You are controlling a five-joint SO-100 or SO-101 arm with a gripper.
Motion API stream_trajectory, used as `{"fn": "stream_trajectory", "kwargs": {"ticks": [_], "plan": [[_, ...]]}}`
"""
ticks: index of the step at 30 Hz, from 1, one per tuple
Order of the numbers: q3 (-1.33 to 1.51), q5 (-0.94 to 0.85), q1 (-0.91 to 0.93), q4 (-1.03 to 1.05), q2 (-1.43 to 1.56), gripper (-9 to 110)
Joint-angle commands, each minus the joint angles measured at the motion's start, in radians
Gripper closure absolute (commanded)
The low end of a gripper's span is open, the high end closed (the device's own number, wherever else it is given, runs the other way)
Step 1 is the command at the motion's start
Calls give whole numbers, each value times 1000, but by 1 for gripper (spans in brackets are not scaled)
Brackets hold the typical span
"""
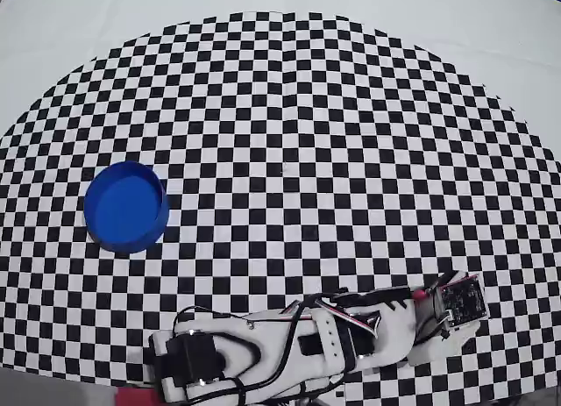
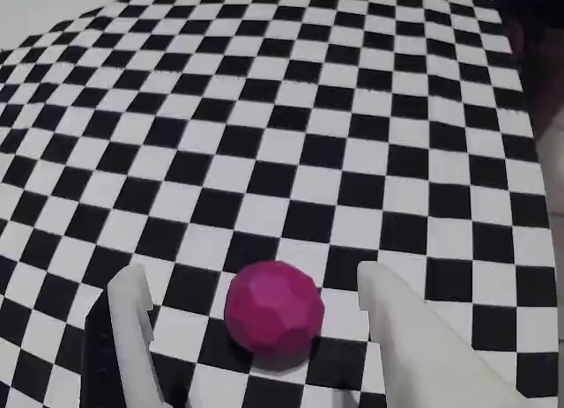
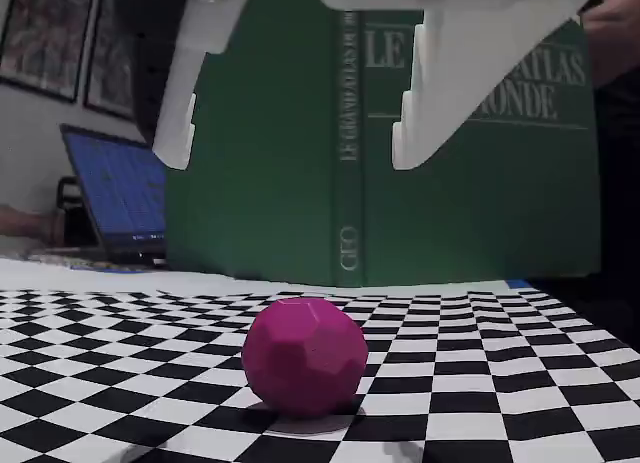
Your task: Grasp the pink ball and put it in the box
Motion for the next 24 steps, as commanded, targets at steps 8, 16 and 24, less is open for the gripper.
{"fn": "stream_trajectory", "kwargs": {"ticks": [8,16,24], "plan": [[-2,11,14,-23,-58,74],[-52,12,15,-23,-149,74],[-66,12,18,-37,-190,74]]}}
